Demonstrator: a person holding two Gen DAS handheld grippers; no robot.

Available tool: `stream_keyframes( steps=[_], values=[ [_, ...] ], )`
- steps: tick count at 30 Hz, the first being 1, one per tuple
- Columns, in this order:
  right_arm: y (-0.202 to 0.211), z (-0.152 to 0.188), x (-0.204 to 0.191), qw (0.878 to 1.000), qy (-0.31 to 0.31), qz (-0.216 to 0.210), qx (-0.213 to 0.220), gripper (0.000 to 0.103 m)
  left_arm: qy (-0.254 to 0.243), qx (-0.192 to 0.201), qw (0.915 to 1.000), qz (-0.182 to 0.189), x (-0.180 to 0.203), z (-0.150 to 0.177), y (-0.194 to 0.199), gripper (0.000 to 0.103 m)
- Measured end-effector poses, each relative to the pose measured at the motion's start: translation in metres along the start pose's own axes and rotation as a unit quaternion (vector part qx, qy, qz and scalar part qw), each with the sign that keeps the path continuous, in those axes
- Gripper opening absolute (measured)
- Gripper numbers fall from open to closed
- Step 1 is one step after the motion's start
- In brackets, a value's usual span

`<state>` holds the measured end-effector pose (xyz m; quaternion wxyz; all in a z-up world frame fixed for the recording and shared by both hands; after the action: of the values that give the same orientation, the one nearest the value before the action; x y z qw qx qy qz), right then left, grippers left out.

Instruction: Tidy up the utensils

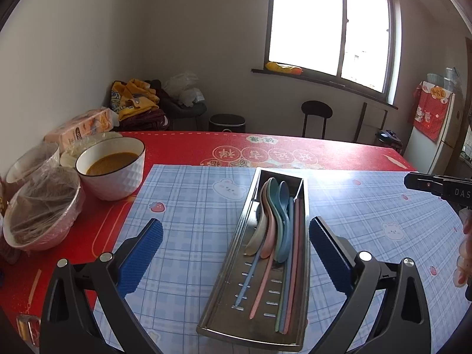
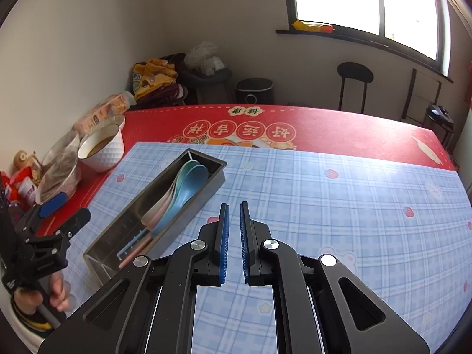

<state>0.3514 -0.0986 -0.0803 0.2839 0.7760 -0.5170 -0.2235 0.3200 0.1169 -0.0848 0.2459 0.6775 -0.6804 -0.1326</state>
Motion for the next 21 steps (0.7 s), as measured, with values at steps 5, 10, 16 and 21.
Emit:
stream_keyframes(
  steps=[5, 10, 16, 21],
  values=[
    [0.045, 0.006, 0.024, 0.999, -0.01, 0.008, 0.043, 0.039, -0.026, 0.035, 0.999, 0.005, 0.027, -0.016, 0.037, 0.097],
    [0.095, 0.006, 0.04, 0.994, -0.005, 0.039, 0.102, 0.069, -0.032, 0.064, 0.9974, 0.014, 0.05, -0.029, 0.071, 0.097],
    [0.145, 0.009, 0.045, 0.984, 0.002, 0.066, 0.164, 0.087, -0.062, 0.12, 0.9908, 0.009, 0.08, -0.036, 0.108, 0.097],
    [0.163, 0.019, 0.051, 0.981, -0.018, 0.067, 0.182, 0.087, -0.086, 0.141, 0.9862, -0.011, 0.1, -0.032, 0.127, 0.097]
  ],
)
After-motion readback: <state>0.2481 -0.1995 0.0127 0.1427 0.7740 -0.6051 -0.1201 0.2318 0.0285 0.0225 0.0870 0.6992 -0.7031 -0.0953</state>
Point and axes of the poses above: each gripper's, at about its wrist camera, not at the fingertips, and y roughly against the way its jaws point, x to its right, z to its underside, the point moved 10 cm from there along -y, roughly the way its jaws point, and after that the axes turned 7 degrees about y, right-handed, at the moved point
